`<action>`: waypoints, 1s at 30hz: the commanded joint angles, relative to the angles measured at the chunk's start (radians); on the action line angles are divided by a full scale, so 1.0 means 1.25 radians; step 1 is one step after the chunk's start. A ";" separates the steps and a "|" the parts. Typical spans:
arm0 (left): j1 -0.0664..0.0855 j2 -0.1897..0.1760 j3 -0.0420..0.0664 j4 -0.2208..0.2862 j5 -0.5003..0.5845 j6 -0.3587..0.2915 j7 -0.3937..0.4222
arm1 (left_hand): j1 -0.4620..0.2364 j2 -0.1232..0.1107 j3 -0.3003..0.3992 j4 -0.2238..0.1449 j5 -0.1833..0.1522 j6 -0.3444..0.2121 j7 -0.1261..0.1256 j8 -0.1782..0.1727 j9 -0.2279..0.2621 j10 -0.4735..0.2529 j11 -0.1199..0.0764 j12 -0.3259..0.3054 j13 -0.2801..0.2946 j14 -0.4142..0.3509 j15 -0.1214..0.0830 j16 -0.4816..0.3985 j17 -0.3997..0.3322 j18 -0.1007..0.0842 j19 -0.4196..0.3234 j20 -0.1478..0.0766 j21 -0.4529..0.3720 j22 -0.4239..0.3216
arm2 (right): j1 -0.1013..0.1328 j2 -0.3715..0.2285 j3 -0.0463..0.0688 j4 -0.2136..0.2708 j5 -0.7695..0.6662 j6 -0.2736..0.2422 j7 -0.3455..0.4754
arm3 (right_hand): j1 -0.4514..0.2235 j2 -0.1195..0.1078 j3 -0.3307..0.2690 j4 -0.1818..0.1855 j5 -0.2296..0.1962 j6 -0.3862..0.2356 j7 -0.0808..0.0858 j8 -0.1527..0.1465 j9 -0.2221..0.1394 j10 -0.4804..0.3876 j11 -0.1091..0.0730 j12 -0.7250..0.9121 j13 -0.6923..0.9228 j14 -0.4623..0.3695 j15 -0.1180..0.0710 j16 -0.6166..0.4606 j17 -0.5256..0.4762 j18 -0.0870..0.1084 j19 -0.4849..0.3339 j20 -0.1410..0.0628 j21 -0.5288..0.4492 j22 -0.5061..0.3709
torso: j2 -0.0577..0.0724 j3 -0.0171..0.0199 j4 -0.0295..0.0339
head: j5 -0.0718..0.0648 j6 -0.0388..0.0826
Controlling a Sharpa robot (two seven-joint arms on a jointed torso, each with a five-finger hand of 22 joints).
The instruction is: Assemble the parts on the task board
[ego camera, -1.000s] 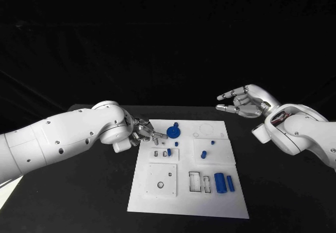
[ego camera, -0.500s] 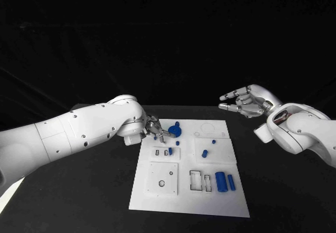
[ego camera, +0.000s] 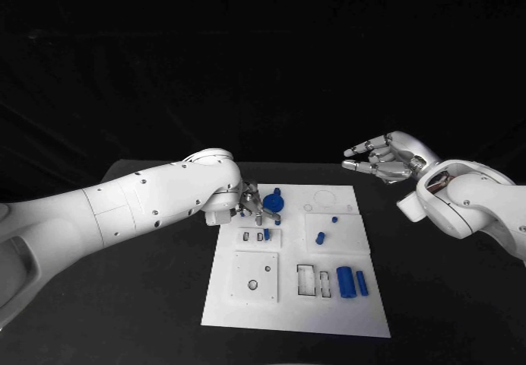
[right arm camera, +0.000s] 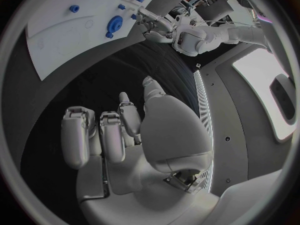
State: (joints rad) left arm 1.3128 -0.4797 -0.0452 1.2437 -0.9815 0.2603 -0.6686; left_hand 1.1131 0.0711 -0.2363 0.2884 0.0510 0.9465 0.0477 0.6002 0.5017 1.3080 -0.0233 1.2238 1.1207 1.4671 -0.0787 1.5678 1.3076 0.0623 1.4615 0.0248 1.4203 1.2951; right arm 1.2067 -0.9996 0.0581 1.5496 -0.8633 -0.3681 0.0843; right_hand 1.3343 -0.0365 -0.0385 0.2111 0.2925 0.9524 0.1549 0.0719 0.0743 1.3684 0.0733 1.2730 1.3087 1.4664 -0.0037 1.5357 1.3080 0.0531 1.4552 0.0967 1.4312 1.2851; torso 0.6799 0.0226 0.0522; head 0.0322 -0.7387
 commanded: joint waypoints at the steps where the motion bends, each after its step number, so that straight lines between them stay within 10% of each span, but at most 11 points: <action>1: -0.001 0.008 -0.002 -0.007 -0.017 0.041 -0.008 | 0.006 0.001 -0.004 0.000 -0.002 -0.007 0.000 0.003 0.001 0.006 0.000 0.003 0.001 0.083 -0.006 0.002 0.211 -0.009 0.022 -0.004 0.003 0.001 | 0.000 0.003 0.000 -0.002 0.000 0.011 -0.004 | 0.000 0.005 -0.004 -0.001 0.004 0.006 0.000 0.005 0.001 0.001 -0.004 0.002 0.030 0.071 -0.004 -0.003 0.162 0.005 -0.002 -0.003 -0.004 -0.001 | 0.000 0.0001 0.0001 | 0.000 -0.004; 17: -0.002 0.013 -0.004 -0.008 -0.017 0.072 -0.011 | 0.031 0.008 0.003 -0.003 -0.002 -0.011 -0.003 0.025 0.027 0.013 -0.002 0.014 0.015 0.083 -0.008 0.002 0.211 -0.012 0.027 -0.004 0.013 0.021 | 0.000 0.011 -0.002 -0.013 -0.007 0.013 -0.007 | -0.001 0.005 -0.005 0.000 0.007 0.006 0.000 0.005 0.001 0.000 -0.004 0.001 0.029 0.071 -0.004 -0.003 0.162 0.005 -0.002 -0.003 -0.004 -0.002 | 0.000 0.0005 0.0005 | 0.005 -0.014; 30: -0.006 0.023 -0.008 -0.018 -0.017 0.082 -0.012 | 0.019 -0.040 0.116 0.002 -0.002 -0.028 -0.005 0.047 0.068 0.017 -0.004 0.023 0.026 0.083 -0.009 0.002 0.211 -0.014 0.028 -0.006 0.021 0.034 | 0.000 0.014 -0.002 -0.015 -0.018 0.013 -0.009 | -0.002 0.004 -0.007 0.000 0.011 0.005 0.000 0.005 0.001 0.001 -0.004 0.001 0.029 0.072 -0.004 -0.002 0.164 0.005 -0.002 -0.003 -0.004 0.000 | 0.000 -0.0006 0.0011 | 0.004 -0.013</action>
State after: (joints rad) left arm 1.3060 -0.4549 -0.0547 1.2224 -0.9983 0.3376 -0.6809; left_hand 1.1392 0.0311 -0.0955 0.2917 0.0511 0.9179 0.0407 0.6542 0.5861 1.3224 -0.0307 1.2491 1.1521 1.4635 -0.0821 1.5678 1.3074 0.0623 1.4651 0.0211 1.4435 1.3081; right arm 1.2065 -0.9836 0.0555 1.5308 -0.8711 -0.3647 0.0751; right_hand 1.3344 -0.0367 -0.0412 0.2083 0.3019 0.9525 0.1549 0.0719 0.0741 1.3685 0.0734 1.2730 1.3088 1.4664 -0.0037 1.5357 1.3076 0.0531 1.4553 0.0968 1.4312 1.2836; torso 0.6796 0.0221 0.0540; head 0.0376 -0.7554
